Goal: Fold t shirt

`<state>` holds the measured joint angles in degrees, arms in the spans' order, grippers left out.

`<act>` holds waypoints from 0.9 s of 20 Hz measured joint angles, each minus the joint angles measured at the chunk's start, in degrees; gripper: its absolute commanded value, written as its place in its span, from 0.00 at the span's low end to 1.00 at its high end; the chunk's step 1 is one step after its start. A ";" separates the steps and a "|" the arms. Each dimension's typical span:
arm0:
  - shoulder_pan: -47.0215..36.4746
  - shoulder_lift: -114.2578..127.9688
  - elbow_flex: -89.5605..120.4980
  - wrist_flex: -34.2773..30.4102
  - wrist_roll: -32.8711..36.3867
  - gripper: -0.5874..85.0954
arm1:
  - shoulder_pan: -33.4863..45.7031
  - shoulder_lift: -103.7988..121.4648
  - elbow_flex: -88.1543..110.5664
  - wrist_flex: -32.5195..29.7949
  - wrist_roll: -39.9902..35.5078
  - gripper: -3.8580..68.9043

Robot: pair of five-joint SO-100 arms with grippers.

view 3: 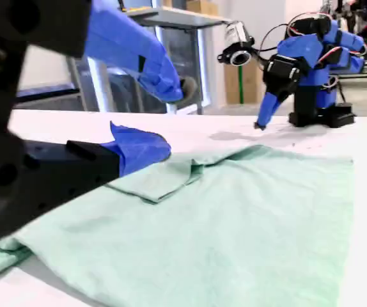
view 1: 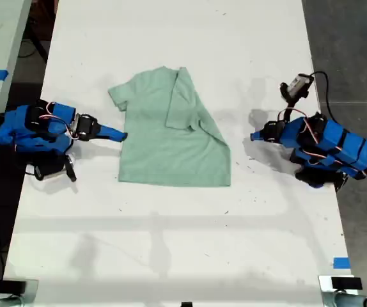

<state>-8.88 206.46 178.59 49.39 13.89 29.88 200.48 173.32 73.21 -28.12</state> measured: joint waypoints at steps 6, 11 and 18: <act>-14.94 0.00 1.93 14.68 -16.26 0.26 | 0.26 0.00 0.00 0.00 0.00 0.05; -14.33 0.00 2.11 14.85 -10.90 0.01 | 0.26 0.00 0.00 0.00 0.00 0.05; -12.48 0.00 2.72 13.71 -11.78 0.01 | 0.62 0.09 0.09 0.00 0.00 0.05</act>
<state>-21.36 206.46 181.32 63.11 2.11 30.50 200.57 173.41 73.21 -28.12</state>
